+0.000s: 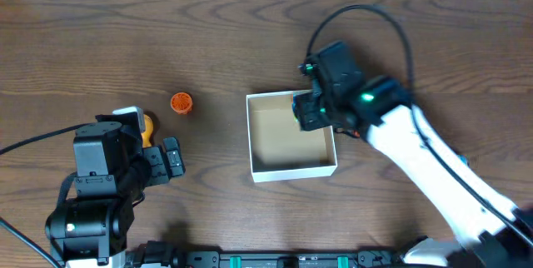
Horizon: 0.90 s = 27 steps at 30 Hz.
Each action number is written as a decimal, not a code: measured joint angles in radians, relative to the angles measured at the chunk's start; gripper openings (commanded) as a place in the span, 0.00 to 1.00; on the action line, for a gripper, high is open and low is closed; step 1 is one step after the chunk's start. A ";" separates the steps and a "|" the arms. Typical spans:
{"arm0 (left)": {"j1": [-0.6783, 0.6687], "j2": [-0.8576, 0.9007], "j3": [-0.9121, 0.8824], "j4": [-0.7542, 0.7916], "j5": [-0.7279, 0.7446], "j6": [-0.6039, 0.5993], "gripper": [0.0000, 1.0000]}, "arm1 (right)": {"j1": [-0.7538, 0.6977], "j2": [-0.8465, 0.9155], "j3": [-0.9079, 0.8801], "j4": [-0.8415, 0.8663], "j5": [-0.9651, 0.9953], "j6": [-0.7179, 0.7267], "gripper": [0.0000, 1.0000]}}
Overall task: Pack container
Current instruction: 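Carry the cube with the right gripper into the white box and release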
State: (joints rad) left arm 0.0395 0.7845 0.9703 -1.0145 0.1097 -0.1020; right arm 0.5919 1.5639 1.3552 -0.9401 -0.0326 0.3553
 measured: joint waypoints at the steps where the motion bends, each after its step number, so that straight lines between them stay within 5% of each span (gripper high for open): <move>1: 0.000 0.000 0.000 0.000 0.000 0.000 0.98 | 0.004 0.027 0.000 0.000 0.008 0.010 0.01; 12: 0.000 0.000 0.000 0.000 0.000 0.000 0.98 | 0.007 0.282 0.000 0.052 0.048 0.064 0.02; 16: 0.000 0.000 0.000 0.000 0.000 0.000 0.98 | 0.007 0.348 0.000 0.091 0.052 0.079 0.09; 19: 0.000 0.000 0.000 0.000 0.000 0.000 0.98 | 0.006 0.362 -0.002 0.113 0.051 0.084 0.39; 27: 0.000 0.000 0.000 0.000 0.000 0.000 0.98 | 0.006 0.361 -0.002 0.123 0.050 0.093 0.78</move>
State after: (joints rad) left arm 0.0395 0.7845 0.9703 -1.0145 0.1097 -0.1017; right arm 0.5983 1.9251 1.3529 -0.8173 0.0177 0.4484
